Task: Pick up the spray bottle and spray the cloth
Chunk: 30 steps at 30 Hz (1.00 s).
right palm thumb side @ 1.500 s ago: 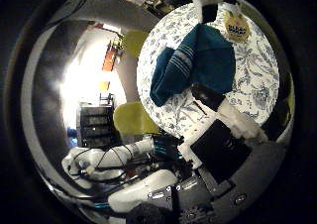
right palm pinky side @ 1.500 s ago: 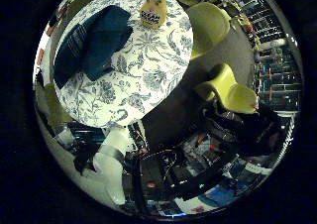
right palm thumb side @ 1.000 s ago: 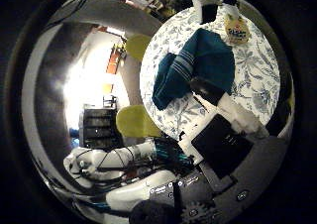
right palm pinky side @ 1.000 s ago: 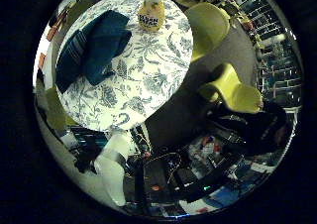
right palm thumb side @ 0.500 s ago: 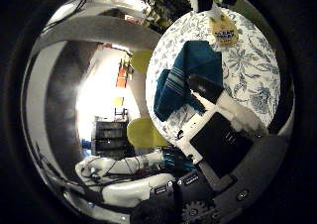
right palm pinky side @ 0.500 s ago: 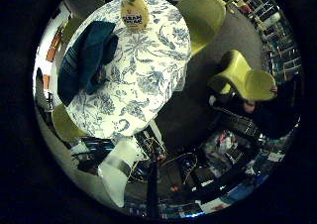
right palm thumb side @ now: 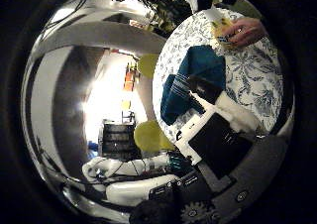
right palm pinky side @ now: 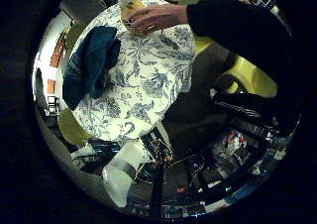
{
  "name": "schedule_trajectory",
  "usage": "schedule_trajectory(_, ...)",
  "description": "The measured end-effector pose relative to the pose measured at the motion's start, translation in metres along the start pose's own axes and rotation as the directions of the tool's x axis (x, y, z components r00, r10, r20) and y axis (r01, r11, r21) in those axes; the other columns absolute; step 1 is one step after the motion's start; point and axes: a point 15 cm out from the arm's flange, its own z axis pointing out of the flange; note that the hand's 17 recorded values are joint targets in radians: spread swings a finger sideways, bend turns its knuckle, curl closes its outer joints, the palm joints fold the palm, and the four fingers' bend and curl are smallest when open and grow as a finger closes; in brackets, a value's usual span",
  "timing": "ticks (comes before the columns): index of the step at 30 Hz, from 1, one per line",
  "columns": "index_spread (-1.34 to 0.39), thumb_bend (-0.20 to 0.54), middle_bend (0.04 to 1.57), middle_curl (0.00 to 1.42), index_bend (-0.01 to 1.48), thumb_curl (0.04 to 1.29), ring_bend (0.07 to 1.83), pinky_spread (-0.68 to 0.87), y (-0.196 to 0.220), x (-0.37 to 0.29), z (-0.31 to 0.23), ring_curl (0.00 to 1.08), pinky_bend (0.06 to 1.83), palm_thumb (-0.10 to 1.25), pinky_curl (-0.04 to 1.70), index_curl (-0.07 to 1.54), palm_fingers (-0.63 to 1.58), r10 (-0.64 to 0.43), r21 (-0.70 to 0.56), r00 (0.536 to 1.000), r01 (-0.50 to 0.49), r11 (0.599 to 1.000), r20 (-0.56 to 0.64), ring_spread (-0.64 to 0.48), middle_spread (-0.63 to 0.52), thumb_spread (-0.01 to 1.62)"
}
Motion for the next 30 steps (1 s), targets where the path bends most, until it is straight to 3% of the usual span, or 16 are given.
schedule_trajectory(21, -0.38, -0.024, 0.30, 0.35, 0.19, 0.39, 0.19, 0.41, 0.001, 0.001, -0.001, 0.20, 0.19, 0.83, 0.19, 0.41, 0.47, 0.002, -0.006, 1.000, -0.002, 1.000, -0.001, 0.17, -0.07, 0.97)
schedule_trajectory(30, -0.34, -0.026, 0.30, 0.36, 0.16, 0.39, 0.23, 0.40, -0.011, 0.021, 0.002, 0.22, 0.20, 0.82, 0.21, 0.38, 0.45, 0.084, 0.063, 0.993, -0.089, 0.994, 0.079, 0.17, -0.05, 0.98)
